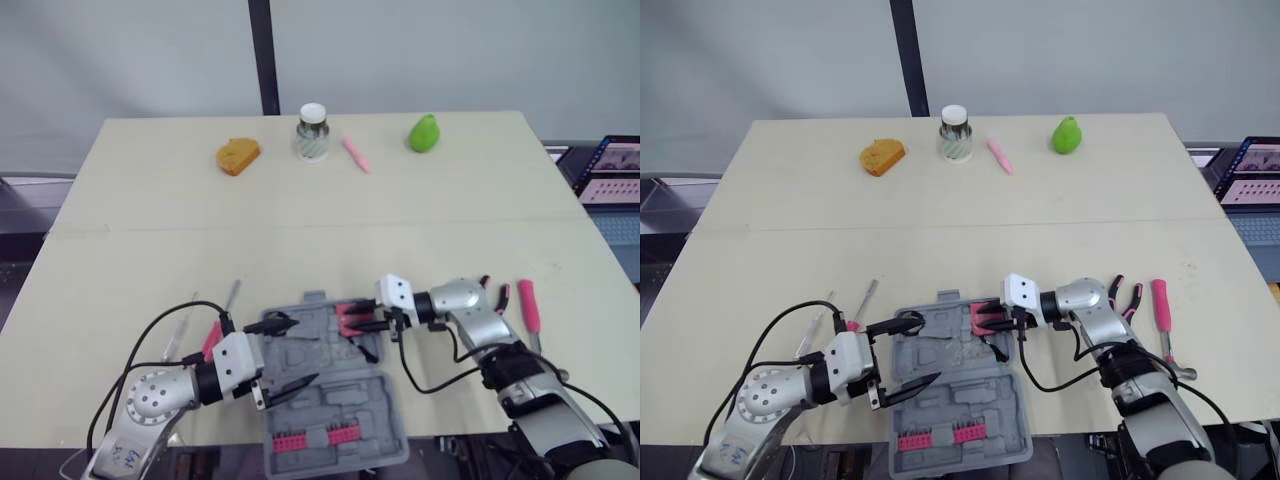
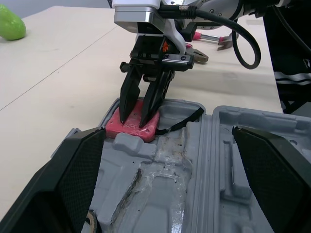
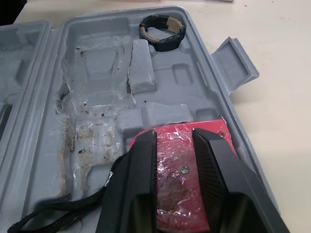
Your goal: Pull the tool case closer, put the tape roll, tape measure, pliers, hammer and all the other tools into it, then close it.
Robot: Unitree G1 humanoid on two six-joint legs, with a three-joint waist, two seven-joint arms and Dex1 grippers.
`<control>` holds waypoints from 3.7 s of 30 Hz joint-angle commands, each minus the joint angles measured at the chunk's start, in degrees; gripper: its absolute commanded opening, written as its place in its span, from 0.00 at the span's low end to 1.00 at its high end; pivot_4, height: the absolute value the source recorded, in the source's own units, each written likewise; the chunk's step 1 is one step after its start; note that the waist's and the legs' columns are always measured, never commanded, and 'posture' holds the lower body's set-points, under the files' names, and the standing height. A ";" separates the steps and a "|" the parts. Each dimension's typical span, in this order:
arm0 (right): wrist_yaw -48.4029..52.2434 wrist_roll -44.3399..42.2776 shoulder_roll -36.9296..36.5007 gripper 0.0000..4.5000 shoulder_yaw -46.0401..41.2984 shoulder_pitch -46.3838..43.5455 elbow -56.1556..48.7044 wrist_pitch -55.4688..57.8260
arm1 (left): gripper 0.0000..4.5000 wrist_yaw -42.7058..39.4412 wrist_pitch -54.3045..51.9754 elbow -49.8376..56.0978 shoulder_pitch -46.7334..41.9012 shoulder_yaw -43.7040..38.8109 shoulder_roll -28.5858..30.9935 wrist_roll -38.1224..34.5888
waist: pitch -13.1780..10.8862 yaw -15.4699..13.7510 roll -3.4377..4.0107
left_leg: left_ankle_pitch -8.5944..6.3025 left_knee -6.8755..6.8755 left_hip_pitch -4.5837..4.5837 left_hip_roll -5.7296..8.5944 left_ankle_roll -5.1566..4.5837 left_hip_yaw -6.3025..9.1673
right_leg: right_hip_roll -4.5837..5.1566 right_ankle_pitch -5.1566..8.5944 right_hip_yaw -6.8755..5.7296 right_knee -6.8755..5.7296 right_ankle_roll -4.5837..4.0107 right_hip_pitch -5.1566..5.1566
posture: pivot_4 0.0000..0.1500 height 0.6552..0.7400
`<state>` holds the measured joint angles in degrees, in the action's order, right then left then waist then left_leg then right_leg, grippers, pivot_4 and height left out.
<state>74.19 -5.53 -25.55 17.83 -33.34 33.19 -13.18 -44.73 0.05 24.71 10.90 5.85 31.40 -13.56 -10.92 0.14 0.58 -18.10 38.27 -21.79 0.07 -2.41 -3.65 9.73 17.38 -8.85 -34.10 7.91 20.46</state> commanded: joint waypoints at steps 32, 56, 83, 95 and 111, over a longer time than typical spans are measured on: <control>-6.75 -17.61 -28.27 0.99 -38.13 23.96 -12.02 32.51 | 1.00 2.36 -11.79 -15.00 15.78 -47.26 6.53 -12.91 | -0.06 -0.19 0.02 | -0.22 -0.14 -0.02 -0.07 -0.03 -0.20 | 0.03 0.01 0.07 0.20 -0.03 0.11 | 1.00 1.00; -9.74 -14.44 -30.58 0.99 -41.11 19.69 8.78 21.28 | 1.00 2.51 -6.43 -26.60 13.56 -50.21 8.47 -10.87 | -0.06 0.14 0.04 | -0.47 -0.15 0.01 -0.06 0.02 -0.36 | 0.31 0.04 0.01 0.22 -0.08 0.23 | 1.00 1.00; -54.10 -18.00 -3.42 0.99 -38.87 37.84 -67.40 61.61 | 1.00 -2.94 -15.05 1.31 -6.59 -9.59 6.23 -9.92 | -0.01 -1.49 0.12 | -0.36 -0.10 -0.19 -0.03 0.04 -0.18 | 0.00 0.01 0.11 0.07 -0.03 0.27 | 1.00 1.00; -67.86 -12.43 5.64 0.99 -38.01 43.15 -70.60 66.97 | 1.00 -9.06 -11.36 -1.29 -20.88 5.65 1.51 -5.97 | 0.02 -1.37 0.16 | -0.17 -0.12 -0.21 -0.07 0.08 -0.34 | -0.16 0.01 0.40 -0.11 -0.05 0.49 | 1.00 1.00; -74.49 -6.57 13.34 0.99 -33.36 42.00 -67.64 67.75 | 1.00 -8.94 -10.10 -2.43 -24.06 9.26 -3.17 -4.01 | 0.03 -1.46 0.14 | 0.04 -0.14 -0.37 -0.05 0.03 -0.80 | -0.21 0.02 1.10 -0.47 -0.07 1.08 | 1.00 1.00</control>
<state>1.16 -13.14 -12.42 -15.08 8.44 -33.57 55.45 -53.74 -10.92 21.30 -13.13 14.67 28.52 -17.63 -10.90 -1.33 0.72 -18.06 38.13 -22.17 0.01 -2.38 -4.46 9.52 17.40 -7.74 -34.58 7.84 21.55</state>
